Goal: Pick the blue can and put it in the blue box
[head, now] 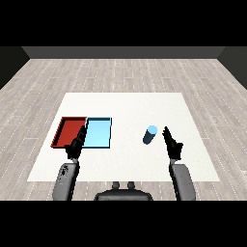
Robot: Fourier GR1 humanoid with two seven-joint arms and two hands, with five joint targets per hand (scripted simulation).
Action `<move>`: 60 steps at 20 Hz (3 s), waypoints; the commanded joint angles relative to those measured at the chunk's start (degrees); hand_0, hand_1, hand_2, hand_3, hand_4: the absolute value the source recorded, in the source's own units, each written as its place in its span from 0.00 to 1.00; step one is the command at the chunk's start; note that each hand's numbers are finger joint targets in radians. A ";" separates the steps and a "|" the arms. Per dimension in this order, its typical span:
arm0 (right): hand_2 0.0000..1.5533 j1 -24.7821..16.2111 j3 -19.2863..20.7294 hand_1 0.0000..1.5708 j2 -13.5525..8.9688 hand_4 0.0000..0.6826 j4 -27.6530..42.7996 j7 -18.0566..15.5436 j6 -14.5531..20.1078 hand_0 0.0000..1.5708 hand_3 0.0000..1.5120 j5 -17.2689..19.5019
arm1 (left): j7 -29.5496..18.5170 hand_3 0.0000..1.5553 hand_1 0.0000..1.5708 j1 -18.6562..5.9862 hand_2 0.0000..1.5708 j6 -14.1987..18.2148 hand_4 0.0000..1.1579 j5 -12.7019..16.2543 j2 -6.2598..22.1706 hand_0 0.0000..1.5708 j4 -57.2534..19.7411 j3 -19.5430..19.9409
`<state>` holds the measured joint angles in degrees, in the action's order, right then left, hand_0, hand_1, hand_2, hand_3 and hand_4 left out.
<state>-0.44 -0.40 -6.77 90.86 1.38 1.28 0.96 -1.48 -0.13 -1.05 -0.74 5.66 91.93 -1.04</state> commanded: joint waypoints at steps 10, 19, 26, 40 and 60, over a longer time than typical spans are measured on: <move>0.00 6.65 3.58 0.00 1.23 0.00 -7.31 -16.15 -10.90 0.00 0.00 -8.84 | -14.85 0.00 0.00 0.25 0.00 1.16 0.00 2.52 -5.37 0.00 0.68 1.94; 0.00 9.66 5.42 0.00 1.05 0.00 -14.86 -21.03 -12.40 0.00 0.00 -8.17 | -18.70 0.00 0.00 -2.11 0.00 -0.13 0.00 3.47 -2.95 0.00 -4.44 5.12; 0.00 8.61 5.24 0.00 0.63 0.00 -12.11 -19.37 -13.21 0.00 0.00 -8.46 | -22.58 0.00 0.00 4.03 0.00 0.36 0.00 1.69 -4.58 0.00 -1.35 2.34; 0.00 14.12 7.23 0.00 1.25 0.00 -22.83 -19.07 -10.17 0.00 0.00 -7.89 | -22.39 0.00 0.00 1.80 0.00 0.85 0.00 0.89 -3.33 0.00 -4.56 3.73; 0.00 31.39 14.18 0.00 -2.56 0.00 -53.60 -25.75 -13.11 0.00 0.00 -11.65 | -21.54 0.00 0.00 -1.36 0.00 4.81 0.00 -1.40 -5.55 0.00 -5.40 2.15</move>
<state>25.31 11.50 -7.42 45.42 -23.38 -9.70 -9.30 -22.68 1.66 0.86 -0.14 1.86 89.35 2.30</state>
